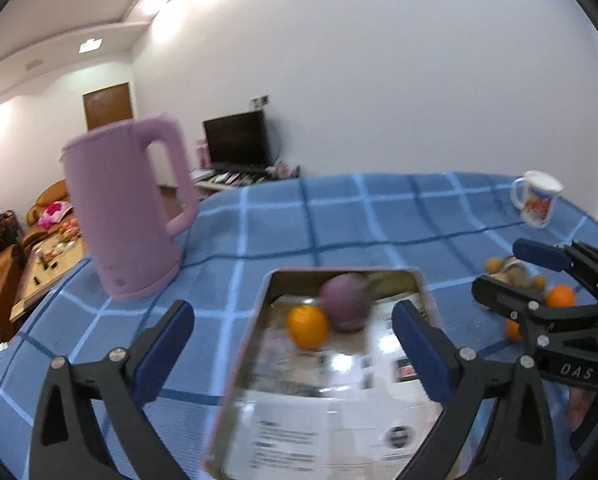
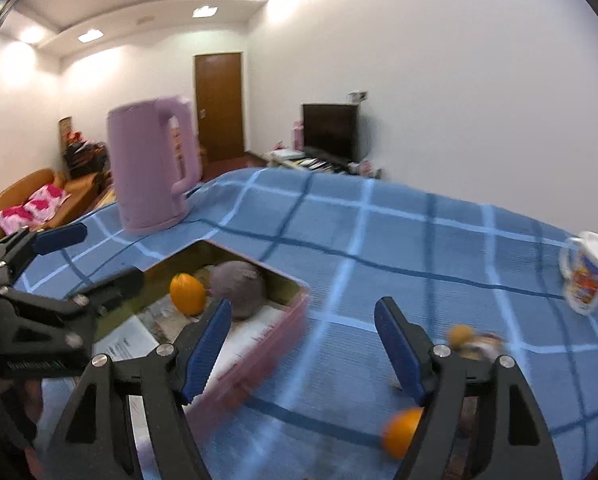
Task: Organize fruits
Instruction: 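Move both open grippers back from the tin to the fruit pile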
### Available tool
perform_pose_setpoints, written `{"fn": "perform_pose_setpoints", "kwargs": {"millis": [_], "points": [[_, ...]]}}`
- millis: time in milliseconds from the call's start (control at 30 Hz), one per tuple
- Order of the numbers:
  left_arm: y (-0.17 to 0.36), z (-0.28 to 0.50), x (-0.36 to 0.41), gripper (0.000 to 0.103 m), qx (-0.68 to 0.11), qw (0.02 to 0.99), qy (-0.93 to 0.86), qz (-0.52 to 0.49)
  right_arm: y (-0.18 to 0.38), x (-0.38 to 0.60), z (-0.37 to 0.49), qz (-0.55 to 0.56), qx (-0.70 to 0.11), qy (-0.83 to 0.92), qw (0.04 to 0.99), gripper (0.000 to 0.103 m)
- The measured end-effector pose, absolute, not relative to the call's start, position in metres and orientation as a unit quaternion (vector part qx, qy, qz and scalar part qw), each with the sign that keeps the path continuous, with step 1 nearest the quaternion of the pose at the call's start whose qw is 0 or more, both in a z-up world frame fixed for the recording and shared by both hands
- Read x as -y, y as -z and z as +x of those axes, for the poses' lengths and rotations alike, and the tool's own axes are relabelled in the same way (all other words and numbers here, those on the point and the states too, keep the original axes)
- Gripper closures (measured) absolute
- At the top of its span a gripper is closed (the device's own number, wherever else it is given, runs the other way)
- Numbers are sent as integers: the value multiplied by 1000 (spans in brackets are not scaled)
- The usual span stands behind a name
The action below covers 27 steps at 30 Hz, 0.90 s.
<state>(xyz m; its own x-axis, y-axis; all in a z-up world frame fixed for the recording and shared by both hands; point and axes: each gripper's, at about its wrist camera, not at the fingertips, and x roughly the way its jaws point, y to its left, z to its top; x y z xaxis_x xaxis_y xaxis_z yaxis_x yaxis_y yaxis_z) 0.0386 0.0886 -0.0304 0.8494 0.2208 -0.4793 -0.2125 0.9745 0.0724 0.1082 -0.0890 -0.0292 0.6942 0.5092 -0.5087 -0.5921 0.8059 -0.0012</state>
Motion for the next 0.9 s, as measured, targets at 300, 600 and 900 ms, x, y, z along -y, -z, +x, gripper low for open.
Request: {"fn": "perform_pose_setpoints", "kwargs": {"millis": [300, 600, 900], "points": [[30, 48, 0, 2, -251, 967, -29, 42, 24, 212, 104, -32, -248, -161, 955, 28], [60, 86, 58, 15, -322, 945, 31, 46, 43, 261, 125, -5, -294, -119, 948, 28], [81, 112, 74, 24, -370, 926, 61, 40, 60, 243, 141, -22, -341, -163, 926, 28]]}}
